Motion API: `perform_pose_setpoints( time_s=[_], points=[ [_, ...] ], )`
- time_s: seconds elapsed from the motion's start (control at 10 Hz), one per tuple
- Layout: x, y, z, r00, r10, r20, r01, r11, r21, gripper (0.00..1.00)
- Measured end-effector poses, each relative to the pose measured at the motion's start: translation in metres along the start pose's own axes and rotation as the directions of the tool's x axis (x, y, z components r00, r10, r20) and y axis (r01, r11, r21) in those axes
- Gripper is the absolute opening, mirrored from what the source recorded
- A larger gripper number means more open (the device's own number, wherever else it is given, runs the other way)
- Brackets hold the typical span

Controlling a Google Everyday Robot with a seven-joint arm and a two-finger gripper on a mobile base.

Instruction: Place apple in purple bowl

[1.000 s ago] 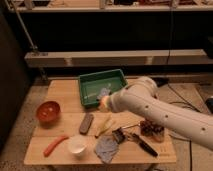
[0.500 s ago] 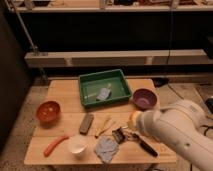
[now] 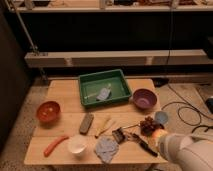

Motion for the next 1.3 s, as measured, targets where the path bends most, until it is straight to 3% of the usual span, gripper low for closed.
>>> perform_pose_setpoints(
  time_s=[0.3,0.6,1.1,1.3],
  points=[
    [0.001,0.000,0.001,1.000,0.004,0.003,-0.004,1.000,0.005,0.00],
    [0.023,0.021,0.015,0.997,0.073,-0.013,-0.073,0.997,-0.005,0.00],
    [0.131,0.070,0.068,0.987,0.127,-0.101,-0.132,0.990,-0.042,0.00],
    [0.174,0.083,0.090,0.981,0.145,-0.131,-0.150,0.988,-0.031,0.00]
  ],
)
